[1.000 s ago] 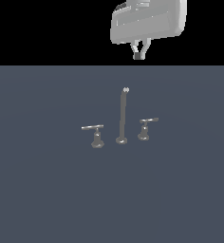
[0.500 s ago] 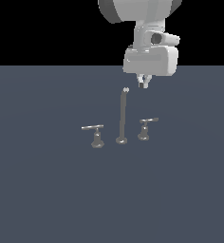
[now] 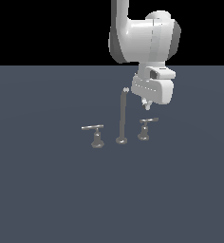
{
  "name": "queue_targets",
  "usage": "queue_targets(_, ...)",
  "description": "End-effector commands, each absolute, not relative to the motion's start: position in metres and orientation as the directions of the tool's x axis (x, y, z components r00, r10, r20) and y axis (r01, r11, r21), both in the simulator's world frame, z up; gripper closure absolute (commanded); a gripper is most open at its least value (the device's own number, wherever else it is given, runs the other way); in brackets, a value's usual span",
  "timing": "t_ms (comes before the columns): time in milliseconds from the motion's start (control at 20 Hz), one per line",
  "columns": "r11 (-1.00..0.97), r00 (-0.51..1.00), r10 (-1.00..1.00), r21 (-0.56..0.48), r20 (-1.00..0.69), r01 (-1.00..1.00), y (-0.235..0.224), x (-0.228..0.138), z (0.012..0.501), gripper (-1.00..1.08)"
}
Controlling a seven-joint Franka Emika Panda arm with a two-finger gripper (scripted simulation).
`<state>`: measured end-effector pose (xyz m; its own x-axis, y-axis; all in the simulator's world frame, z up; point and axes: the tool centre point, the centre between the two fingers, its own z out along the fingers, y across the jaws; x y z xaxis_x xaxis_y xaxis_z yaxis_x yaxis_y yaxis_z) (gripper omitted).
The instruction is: Turn on the faucet by rotating a designated handle.
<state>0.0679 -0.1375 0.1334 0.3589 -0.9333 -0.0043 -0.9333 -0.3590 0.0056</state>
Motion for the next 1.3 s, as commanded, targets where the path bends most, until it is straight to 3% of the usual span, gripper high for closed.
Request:
queue_targets(0,-0.324,0.324,-0.946,0.003,-0.002,-0.946,-0.142,0.072,0.117,1.08)
queue_targets(700,-0.268,0.268,-0.964,0.001,0.000,-0.964,-0.150,0.075,0.089,1.08)
queue_targets(1250,-0.275,0.275,-0.962,-0.006,0.000,-0.962,-0.169,0.054,0.089,1.08)
